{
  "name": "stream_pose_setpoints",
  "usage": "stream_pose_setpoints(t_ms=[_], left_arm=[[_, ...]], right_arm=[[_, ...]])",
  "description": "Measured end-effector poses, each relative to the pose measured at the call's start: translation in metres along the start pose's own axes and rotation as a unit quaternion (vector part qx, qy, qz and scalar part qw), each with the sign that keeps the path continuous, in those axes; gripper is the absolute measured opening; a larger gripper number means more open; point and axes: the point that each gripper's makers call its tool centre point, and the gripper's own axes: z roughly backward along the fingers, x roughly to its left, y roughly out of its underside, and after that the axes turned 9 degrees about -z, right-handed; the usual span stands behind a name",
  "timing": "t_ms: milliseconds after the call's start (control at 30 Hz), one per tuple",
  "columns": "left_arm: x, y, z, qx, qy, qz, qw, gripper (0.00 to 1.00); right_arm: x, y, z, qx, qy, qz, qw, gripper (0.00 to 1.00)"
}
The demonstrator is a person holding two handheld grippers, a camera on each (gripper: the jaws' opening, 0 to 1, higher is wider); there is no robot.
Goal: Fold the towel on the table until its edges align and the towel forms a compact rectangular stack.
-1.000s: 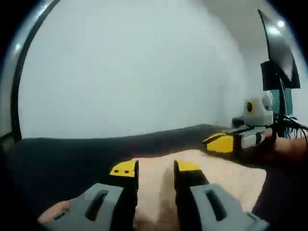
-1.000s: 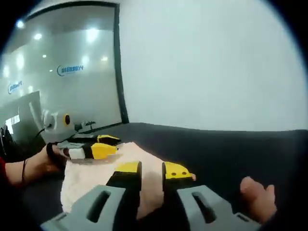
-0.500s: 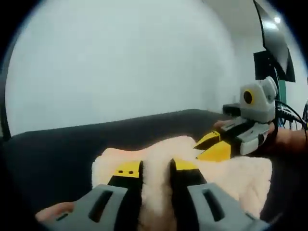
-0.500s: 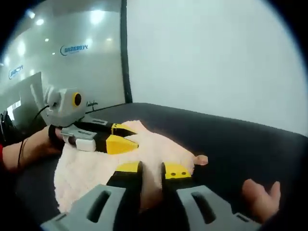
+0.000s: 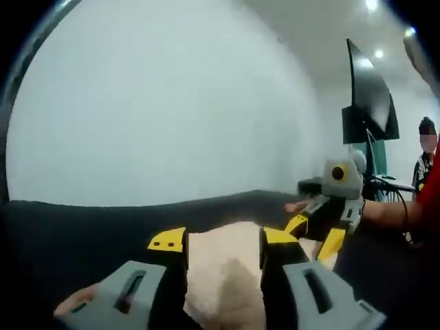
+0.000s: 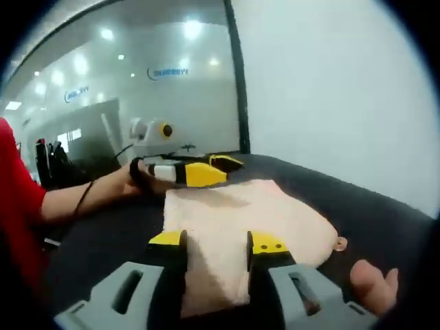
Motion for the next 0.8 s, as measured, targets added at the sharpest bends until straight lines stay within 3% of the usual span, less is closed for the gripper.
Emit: stream_pose_setpoints(t_ms=[33,100,167,300,333,433,533,567,633,700,767,800], left_arm=[[0.001,0.009,0.000,0.024,0.003,-0.014,0.9996,0.41],[0.001,0.028,0.004,0.069,0.019,-0.012,0.9974,0.47],[0.004,0.026,0.011,0.059,0.019,-0.012,0.9980,0.47],[-0.005,-0.004,0.012,-0.013,0.046,0.015,0.9988,0.45],[-0.011,-0.001,0.013,-0.005,0.062,0.010,0.9980,0.44],[-0.023,0.026,0.015,0.057,0.087,-0.036,0.9939,0.44],[-0.022,0.037,0.012,0.067,0.088,-0.013,0.9938,0.41],[-0.021,0.044,0.012,0.079,0.084,-0.018,0.9932,0.41],[-0.021,0.040,0.013,0.071,0.086,-0.013,0.9936,0.40],[-0.025,0.039,0.016,0.069,0.088,-0.013,0.9936,0.40],[-0.026,0.031,0.017,0.063,0.084,-0.028,0.9941,0.40],[-0.022,0.024,0.016,0.053,0.077,-0.038,0.9950,0.38]], right_arm=[[0.000,-0.002,-0.003,-0.018,-0.001,0.006,0.9998,0.31],[-0.001,0.000,-0.003,-0.019,-0.005,-0.002,0.9998,0.30],[-0.003,0.001,-0.003,-0.023,-0.009,-0.011,0.9996,0.29],[-0.006,-0.009,0.003,-0.025,-0.006,-0.028,0.9993,0.30],[-0.009,-0.016,0.006,-0.034,0.005,-0.021,0.9992,0.30],[-0.017,-0.035,0.010,-0.085,0.023,-0.008,0.9961,0.30],[-0.049,-0.016,0.008,-0.038,0.102,-0.010,0.9940,0.31],[-0.056,-0.016,0.007,-0.043,0.116,-0.024,0.9920,0.31],[-0.056,-0.023,0.006,-0.072,0.107,-0.058,0.9899,0.30],[-0.053,-0.008,0.005,-0.030,0.096,-0.084,0.9914,0.23],[-0.055,-0.013,0.004,-0.045,0.103,-0.039,0.9929,0.23],[-0.054,-0.015,0.005,-0.048,0.101,-0.051,0.9924,0.24]])
